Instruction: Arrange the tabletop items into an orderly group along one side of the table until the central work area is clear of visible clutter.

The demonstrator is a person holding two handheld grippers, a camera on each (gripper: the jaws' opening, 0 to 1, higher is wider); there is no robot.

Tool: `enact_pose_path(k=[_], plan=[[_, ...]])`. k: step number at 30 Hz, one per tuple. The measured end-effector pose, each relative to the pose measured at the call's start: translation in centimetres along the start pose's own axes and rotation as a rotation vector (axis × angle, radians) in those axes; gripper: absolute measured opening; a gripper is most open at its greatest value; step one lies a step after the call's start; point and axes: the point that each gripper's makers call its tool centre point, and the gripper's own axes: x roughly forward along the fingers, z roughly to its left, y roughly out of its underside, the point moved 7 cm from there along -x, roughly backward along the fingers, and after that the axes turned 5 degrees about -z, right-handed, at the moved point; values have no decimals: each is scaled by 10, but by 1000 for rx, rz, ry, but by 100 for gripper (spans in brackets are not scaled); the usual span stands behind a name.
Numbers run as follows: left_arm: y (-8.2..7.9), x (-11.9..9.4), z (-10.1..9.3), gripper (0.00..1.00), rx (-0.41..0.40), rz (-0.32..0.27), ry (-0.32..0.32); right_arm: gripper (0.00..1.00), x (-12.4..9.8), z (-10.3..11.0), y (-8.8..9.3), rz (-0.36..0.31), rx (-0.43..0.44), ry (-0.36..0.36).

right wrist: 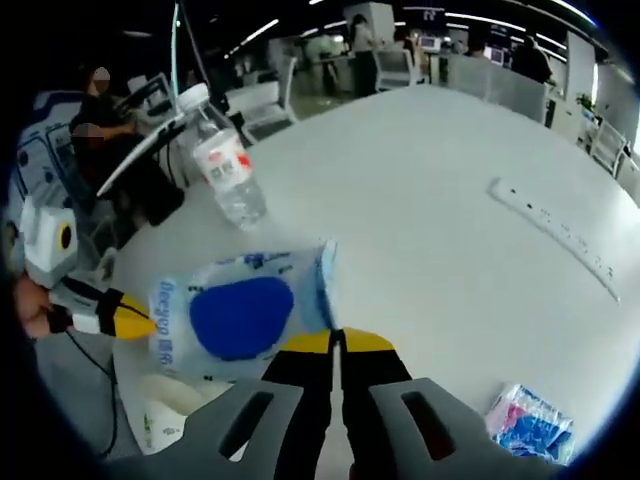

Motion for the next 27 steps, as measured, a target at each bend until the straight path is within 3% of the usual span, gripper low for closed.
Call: enact_pose_path(k=[7,13,27], plan=[[-25,9,-9,0,53,-30,14,0,-27,-13,3,-44,10,47],[-48,20,-24,0,133,-51,45,0,-54,-26,10,-117,68,126],[-83,46,-33,0,213,-73,58,0,-89,-5,37,-159,106,207]])
